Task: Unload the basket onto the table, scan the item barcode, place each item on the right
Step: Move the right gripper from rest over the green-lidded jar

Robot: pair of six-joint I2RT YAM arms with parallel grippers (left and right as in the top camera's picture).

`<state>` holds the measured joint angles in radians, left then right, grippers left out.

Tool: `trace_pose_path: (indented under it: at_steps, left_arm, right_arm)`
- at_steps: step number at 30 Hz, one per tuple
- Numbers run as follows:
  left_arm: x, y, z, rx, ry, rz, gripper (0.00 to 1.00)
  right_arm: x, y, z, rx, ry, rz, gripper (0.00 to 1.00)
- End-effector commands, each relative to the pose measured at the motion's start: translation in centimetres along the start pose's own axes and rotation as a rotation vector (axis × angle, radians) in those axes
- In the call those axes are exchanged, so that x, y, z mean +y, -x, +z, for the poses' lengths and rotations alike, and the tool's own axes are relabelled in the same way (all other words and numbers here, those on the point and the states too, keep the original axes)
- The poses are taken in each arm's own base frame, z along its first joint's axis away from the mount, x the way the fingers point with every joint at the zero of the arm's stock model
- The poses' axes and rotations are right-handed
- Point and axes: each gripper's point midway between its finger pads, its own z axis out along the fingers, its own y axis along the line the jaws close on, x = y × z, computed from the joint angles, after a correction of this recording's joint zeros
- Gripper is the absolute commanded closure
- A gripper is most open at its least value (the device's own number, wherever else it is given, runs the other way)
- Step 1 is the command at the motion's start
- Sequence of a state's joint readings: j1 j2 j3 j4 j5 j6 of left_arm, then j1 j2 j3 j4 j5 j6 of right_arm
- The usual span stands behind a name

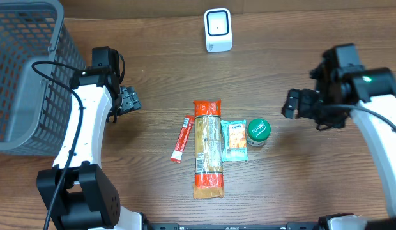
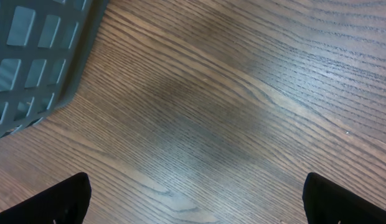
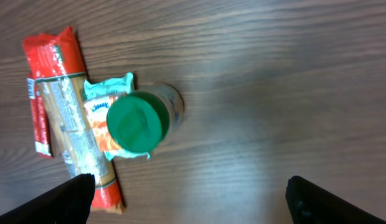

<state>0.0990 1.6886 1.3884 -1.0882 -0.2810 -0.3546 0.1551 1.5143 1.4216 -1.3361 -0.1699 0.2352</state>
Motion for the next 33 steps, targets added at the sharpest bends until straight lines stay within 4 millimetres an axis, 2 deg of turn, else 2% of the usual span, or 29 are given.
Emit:
trace_pose_path:
  at_steps: [1, 5, 10, 20, 23, 28, 33]
  left_arm:
    - [0.2, 0.8, -1.1, -0.039, -0.007, 0.016, 0.00]
    - [0.1, 0.8, -1.1, -0.039, -0.007, 0.016, 0.00]
    - [0.1, 0.8, -1.1, -0.039, -0.007, 0.016, 0.00]
    - [0.1, 0.8, -1.1, -0.039, -0.007, 0.016, 0.00]
    - [0.1, 0.8, -1.1, -0.039, -0.007, 0.016, 0.00]
    - [0.1, 0.8, -1.1, -0.039, -0.007, 0.015, 0.00]
    - [0.1, 0.8, -1.1, -0.039, -0.007, 0.016, 0.00]
  right_arm:
    - [1.6, -0.3, 0.7, -0.005, 0.008, -0.064, 0.00]
    - [3.0, -0.9, 1.6, 0.000, 0.016, -0.081, 0.00]
    - [3.7, -1.4, 2.8, -0.004, -0.007, -0.111, 0.00]
    - [5.1, -2.5, 6.9, -0.026, 0.009, -0.194, 0.01]
    - [5.4, -2.5, 7.3, -0.035, 0.016, -0.203, 0.04]
    - [5.3, -2.5, 7.7, -0.041, 0.016, -0.122, 0.08]
    - [5.5, -2.9, 8.9, -0.050, 0.018, -0.099, 0.09]
